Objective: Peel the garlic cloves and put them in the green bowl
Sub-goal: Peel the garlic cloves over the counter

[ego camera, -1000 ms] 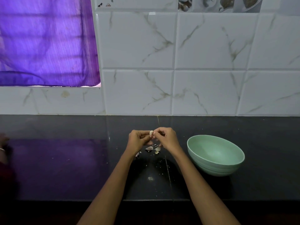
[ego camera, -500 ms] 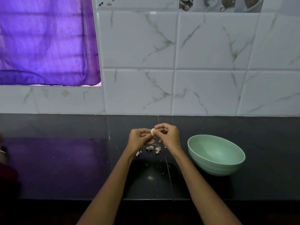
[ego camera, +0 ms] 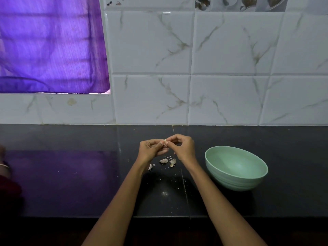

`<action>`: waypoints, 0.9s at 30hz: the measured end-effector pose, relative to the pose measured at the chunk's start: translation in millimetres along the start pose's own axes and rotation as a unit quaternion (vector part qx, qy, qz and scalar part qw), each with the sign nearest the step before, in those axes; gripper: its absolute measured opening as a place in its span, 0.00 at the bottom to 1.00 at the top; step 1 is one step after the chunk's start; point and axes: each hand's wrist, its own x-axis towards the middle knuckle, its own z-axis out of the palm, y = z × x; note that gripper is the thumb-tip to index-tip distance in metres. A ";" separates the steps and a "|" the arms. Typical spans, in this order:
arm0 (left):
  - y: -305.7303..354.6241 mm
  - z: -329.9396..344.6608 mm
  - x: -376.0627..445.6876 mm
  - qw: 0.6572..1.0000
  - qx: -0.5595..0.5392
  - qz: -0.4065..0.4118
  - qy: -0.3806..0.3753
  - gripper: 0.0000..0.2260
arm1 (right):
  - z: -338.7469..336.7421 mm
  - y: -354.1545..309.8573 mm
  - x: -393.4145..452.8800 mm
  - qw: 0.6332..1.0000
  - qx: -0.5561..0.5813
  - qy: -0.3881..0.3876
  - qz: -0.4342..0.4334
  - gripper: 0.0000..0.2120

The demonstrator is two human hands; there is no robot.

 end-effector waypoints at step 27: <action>-4.8 2.1 4.3 0.996 -0.052 -0.070 0.008 0.07 | 2.9 12.0 5.0 0.980 -0.175 -0.094 -0.031 0.02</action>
